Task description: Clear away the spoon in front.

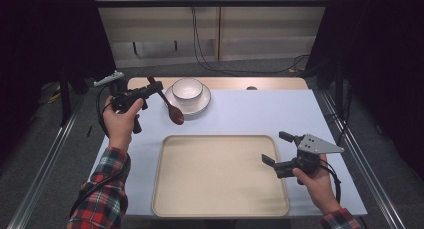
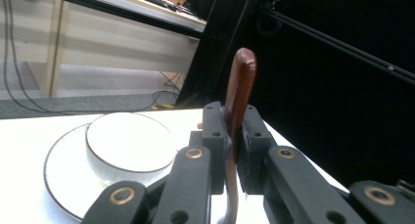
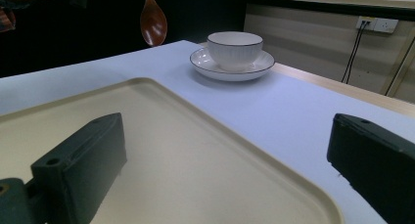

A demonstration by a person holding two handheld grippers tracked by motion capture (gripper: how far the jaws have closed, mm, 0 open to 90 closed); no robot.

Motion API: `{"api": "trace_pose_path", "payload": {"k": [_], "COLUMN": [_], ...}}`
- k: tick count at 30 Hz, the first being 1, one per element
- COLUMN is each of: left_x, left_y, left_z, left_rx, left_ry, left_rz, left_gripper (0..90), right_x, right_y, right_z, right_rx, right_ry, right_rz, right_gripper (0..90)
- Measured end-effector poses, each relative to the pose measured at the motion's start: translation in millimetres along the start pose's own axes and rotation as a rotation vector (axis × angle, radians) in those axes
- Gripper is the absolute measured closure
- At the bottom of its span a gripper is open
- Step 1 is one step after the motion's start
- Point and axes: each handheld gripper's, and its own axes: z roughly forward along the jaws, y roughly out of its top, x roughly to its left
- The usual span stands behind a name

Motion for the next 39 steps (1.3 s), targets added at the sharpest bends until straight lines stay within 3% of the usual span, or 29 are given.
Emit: {"api": "trace_pose_path", "payload": {"k": [15, 19, 39], "left_x": [-6.0, -8.8, -25.5], "left_y": [-12.4, -14.8, -24.4], "left_z": [-4.0, -6.5, -10.7], "left_rx": [0.05, 0.037, 0.06], "left_ry": [-0.038, -0.04, -0.104], "left_rz": [-0.005, -0.022, 0.001], "left_gripper": [84.1, 84.1, 84.1], "right_x": [0.3, 0.6, 1.1], "right_y": [-0.4, -0.4, 0.2], "right_z": [0.5, 0.5, -0.4], "right_rx": [0.007, 0.009, 0.005], "right_ry": [0.002, 0.001, 0.004], "right_rz": [0.0, -0.001, -0.005], "right_gripper": [0.6, 0.6, 0.6]}}
